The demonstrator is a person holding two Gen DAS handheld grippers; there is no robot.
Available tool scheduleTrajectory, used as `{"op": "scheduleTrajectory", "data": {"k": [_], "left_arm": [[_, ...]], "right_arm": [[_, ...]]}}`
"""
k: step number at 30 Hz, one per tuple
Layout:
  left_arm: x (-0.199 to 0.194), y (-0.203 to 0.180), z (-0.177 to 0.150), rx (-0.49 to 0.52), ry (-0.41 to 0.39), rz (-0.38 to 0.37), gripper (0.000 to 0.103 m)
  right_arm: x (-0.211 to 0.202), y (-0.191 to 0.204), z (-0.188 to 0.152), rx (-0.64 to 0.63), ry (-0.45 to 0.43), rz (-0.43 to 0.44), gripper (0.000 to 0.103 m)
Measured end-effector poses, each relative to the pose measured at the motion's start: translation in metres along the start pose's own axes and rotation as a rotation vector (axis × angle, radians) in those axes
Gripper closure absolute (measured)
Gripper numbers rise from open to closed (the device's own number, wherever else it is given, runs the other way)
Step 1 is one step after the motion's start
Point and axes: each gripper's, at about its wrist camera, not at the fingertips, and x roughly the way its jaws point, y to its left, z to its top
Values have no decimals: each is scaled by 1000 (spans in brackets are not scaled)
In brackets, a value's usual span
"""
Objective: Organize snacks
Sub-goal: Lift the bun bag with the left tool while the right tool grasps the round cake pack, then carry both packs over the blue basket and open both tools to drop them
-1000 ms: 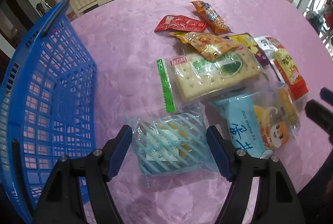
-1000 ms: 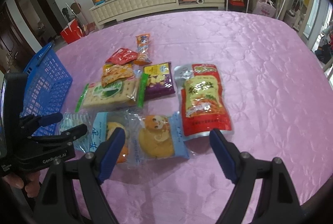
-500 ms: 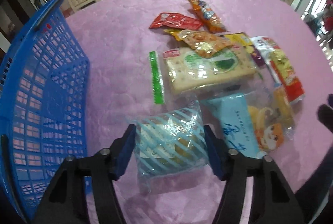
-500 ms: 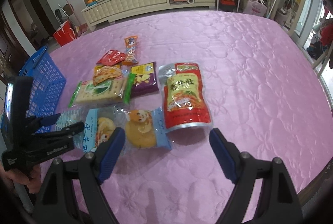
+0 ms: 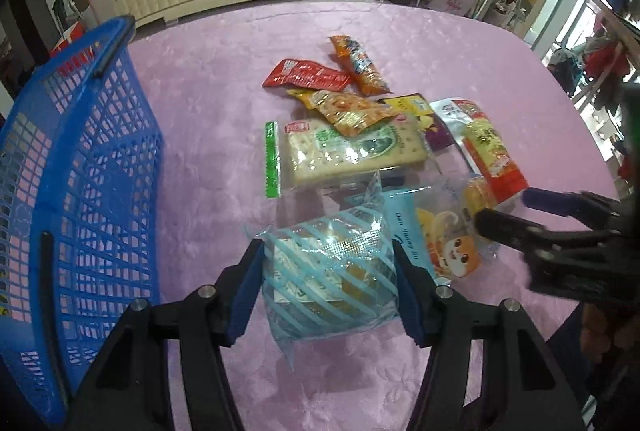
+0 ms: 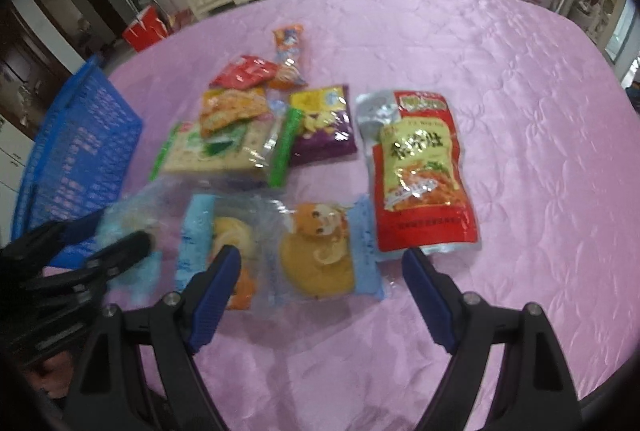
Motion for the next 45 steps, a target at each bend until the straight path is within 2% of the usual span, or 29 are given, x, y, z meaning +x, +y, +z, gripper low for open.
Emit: {"op": "scheduleTrajectory", "data": {"k": [7,11,13,14,15,20,32,37,43,45], "left_arm": [[8,-6,-1,27,3,-18,46],[10,-8,-3,32,2,-15,46],[10,-8,-3,31,-1,-11,46],[9,-8,-4,30,-1,-10,46],[9,-8,-4,28,-2,-7,46],[-9,-7,-8,30,-36,-10,46],[-90,-1,-17,49,-185,-37,46],[-130,15,-20,73,-244,-58,46],[-169,59,-17,72,-301,-29,46],[-180,79,-16,66,-320,8,46]], "right_arm": [[24,0,1,-26,45,10,24],[28,7,2,-78,32,-3,26],[37,9,3,-110,54,-4,29],[36,10,3,-126,35,-18,33],[37,14,2,-152,29,-42,42],[27,12,-5,-117,6,-40,44],[-64,29,-18,-97,-162,-67,44],[-107,63,-15,-94,-258,-37,44],[-134,116,-4,-151,-351,-2,44],[-139,135,1,-173,-372,12,44]]}}
